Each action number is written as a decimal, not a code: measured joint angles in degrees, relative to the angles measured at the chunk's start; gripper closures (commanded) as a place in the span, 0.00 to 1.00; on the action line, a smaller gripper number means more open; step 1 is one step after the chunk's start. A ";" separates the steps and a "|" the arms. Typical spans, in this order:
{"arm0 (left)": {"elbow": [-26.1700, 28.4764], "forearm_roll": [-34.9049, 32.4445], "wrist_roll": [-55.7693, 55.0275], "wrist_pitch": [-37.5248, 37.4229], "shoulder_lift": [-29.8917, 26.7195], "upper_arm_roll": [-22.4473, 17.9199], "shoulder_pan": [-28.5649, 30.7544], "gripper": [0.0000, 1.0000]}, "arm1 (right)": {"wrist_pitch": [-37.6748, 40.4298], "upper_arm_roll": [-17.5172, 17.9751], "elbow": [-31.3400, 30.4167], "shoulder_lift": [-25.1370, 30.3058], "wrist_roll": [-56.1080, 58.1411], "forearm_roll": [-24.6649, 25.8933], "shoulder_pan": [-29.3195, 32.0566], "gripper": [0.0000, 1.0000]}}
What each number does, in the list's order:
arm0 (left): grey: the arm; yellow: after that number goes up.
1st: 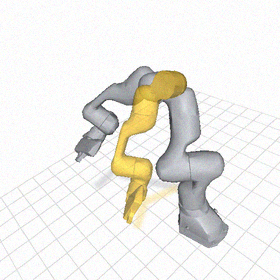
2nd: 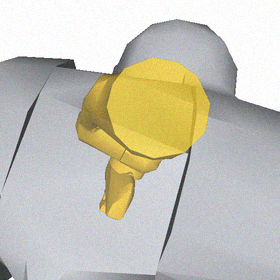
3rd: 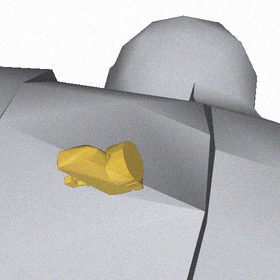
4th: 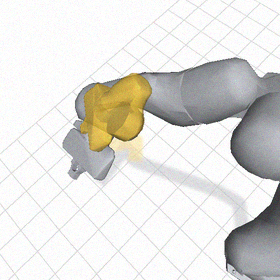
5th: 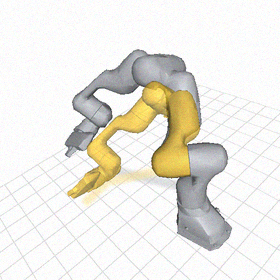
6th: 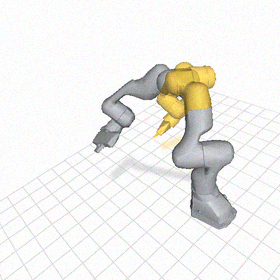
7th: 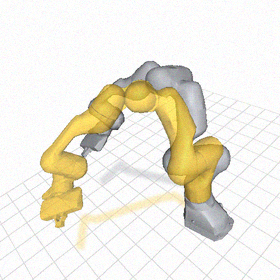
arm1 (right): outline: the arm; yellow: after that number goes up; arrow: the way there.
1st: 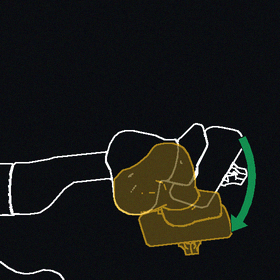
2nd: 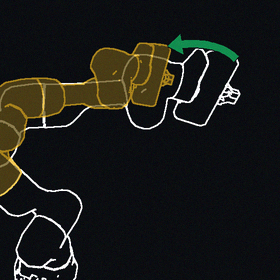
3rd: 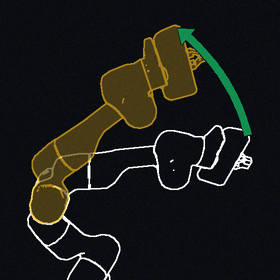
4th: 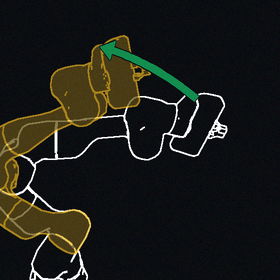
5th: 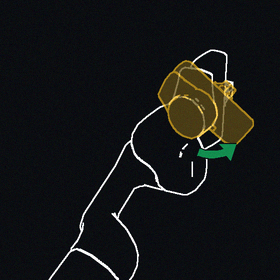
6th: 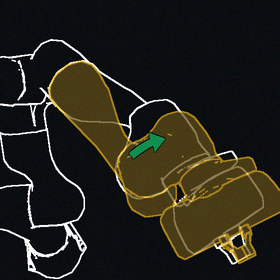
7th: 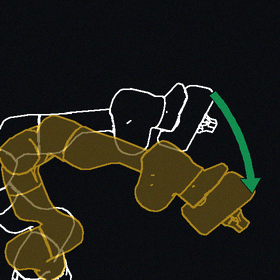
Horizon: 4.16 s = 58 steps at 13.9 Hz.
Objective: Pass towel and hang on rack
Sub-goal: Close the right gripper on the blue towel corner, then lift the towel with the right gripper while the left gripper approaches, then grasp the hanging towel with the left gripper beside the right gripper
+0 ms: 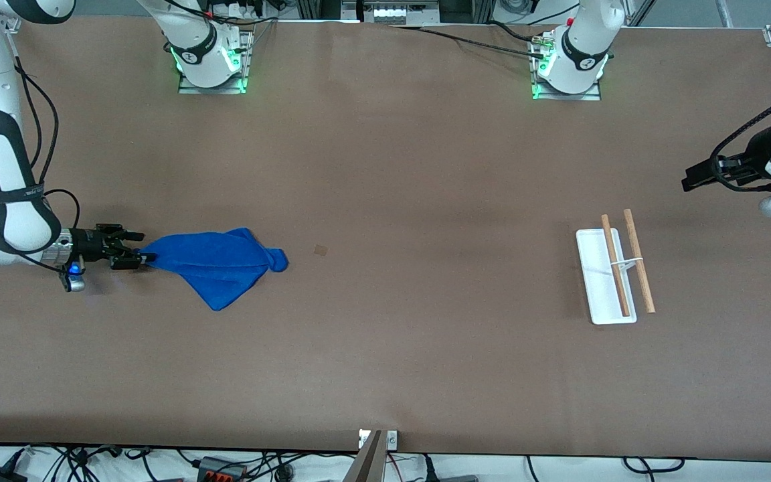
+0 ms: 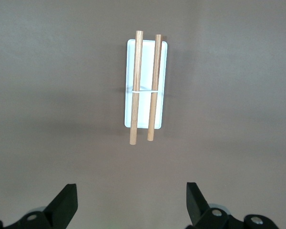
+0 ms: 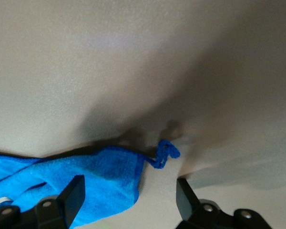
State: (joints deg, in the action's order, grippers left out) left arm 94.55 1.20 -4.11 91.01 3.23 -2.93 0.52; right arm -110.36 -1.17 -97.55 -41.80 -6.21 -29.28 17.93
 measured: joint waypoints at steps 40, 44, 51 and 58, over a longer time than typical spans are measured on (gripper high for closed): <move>2.20 29.96 59.14 5.38 19.12 4.83 -2.45 0.00 | -15.27 12.12 35.68 7.87 6.83 5.91 -54.79 1.00; 2.16 30.84 71.54 9.80 22.61 8.98 -5.49 0.00 | -21.88 12.06 35.68 6.56 3.35 5.99 -58.39 1.00; 2.24 38.21 89.28 17.62 26.74 13.97 -8.42 0.83 | -21.97 11.75 35.69 6.48 3.32 7.43 -58.41 1.00; 1.71 39.79 91.30 23.12 26.74 14.85 -8.58 0.99 | -21.98 11.72 35.69 6.48 3.32 7.47 -58.41 1.00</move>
State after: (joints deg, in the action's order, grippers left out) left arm 96.27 40.99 87.19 114.13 29.97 11.92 -8.06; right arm -132.34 10.55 -61.86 -35.31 -2.89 -21.82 -40.48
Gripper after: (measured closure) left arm 0.806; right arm 0.943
